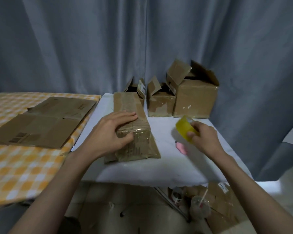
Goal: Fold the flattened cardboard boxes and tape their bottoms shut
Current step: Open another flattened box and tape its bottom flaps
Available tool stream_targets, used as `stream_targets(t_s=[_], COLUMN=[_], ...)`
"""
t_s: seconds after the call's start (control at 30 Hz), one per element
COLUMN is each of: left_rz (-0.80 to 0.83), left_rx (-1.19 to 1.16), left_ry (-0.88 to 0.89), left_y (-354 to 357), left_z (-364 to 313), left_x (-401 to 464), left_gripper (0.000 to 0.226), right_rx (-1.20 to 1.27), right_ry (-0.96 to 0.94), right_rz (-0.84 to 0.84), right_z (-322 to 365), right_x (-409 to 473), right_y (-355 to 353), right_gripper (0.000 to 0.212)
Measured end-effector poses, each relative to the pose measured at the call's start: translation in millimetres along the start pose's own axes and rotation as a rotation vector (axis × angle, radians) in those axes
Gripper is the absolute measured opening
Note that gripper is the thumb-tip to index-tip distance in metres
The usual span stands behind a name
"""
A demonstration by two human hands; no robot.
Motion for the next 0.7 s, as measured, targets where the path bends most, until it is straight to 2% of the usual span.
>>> stream_targets(t_s=[0.1, 0.2, 0.3, 0.43, 0.5, 0.6, 0.7], left_rz=[-0.074, -0.148, -0.18, -0.152, -0.142, -0.209, -0.226], left_rx=[0.022, 0.023, -0.021, -0.103, -0.152, -0.276, -0.34], left_ry=[-0.021, 0.029, 0.043, -0.039, -0.087, -0.148, -0.162], left_y=[-10, -11, -9, -6, -6, -10, -8], left_z=[-12, -31, -52, -61, -61, -64, -70], left_x=[7, 12, 15, 20, 22, 20, 18], left_gripper=[0.052, 0.035, 0.039, 0.051, 0.039, 0.011, 0.002], right_rx=[0.242, 0.339, 0.365, 0.331, 0.312, 0.288, 0.33], right_ry=[-0.139, -0.275, -0.396, -0.478, -0.499, -0.52, -0.521], right_rz=[0.022, 0.055, 0.092, 0.148, 0.147, 0.152, 0.177], right_z=[31, 57, 72, 78, 77, 75, 79], right_x=[-16, -32, -45, -53, -55, -56, -56], right_y=[-8, -12, -14, -11, -12, -16, -23], right_gripper=[0.013, 0.02, 0.021, 0.024, 0.024, 0.024, 0.019])
Point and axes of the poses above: each hand's wrist, its own x-axis towards the middle knuckle, its own y-axis out of the palm, z = x × y, the point moved 6 cm from there along x, towards the middle knuckle, and after that the axes turned 11 degrees about x, right-handed, at the moved point
